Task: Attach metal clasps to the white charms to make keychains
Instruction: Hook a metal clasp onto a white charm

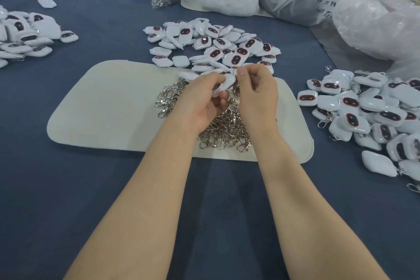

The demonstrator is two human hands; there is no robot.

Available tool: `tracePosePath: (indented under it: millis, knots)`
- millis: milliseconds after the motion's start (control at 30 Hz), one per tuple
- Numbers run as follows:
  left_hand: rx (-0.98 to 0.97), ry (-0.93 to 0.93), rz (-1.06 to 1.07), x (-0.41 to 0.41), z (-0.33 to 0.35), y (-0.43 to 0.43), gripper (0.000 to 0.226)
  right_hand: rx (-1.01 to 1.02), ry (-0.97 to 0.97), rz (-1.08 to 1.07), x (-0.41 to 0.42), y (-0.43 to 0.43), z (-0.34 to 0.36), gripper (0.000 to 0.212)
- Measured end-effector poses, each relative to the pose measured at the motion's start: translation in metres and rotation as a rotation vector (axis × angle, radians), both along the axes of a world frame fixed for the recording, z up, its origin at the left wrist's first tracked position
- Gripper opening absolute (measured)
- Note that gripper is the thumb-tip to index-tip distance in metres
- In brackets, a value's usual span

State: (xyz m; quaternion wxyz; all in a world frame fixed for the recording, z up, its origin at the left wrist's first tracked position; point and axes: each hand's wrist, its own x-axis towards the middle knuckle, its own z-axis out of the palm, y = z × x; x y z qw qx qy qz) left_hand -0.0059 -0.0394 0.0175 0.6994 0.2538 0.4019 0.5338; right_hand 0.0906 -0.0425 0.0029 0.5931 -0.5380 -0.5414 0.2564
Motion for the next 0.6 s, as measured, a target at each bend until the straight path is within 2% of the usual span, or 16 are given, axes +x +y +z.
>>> tracePosePath:
  millis: [100, 167, 267, 333, 433, 500, 533, 600]
  knots:
    - [0.026, 0.124, 0.073, 0.000, -0.003, 0.001, 0.010, -0.025, -0.082, 0.038, 0.003, 0.001, -0.001, 0.013]
    - [0.162, 0.392, 0.181, 0.000, -0.006, 0.001, 0.014, -0.030, -0.174, 0.054, 0.005, 0.001, -0.002, 0.011]
    - [0.487, 0.805, 0.326, 0.003, -0.008, -0.004, 0.017, -0.037, -0.299, 0.056, 0.008, 0.001, -0.003, 0.012]
    - [0.624, 0.965, 0.329, 0.002, -0.008, -0.007, 0.017, -0.038, -0.362, 0.064, 0.012, 0.002, -0.003, 0.014]
    - [0.715, 1.155, 0.288, -0.001, -0.010, -0.006, 0.020, -0.046, -0.449, 0.100, 0.014, 0.003, -0.005, 0.016]
    - [0.701, 1.192, 0.265, -0.001, -0.011, -0.006, 0.019, -0.037, -0.470, 0.095, 0.013, 0.002, -0.006, 0.015]
    - [0.661, 1.148, 0.262, 0.000, -0.010, -0.004, 0.017, -0.026, -0.451, 0.080, 0.012, 0.002, -0.006, 0.014]
    - [0.486, 0.885, 0.257, 0.002, -0.010, -0.001, 0.015, -0.016, -0.306, 0.067, 0.008, 0.001, -0.005, 0.013]
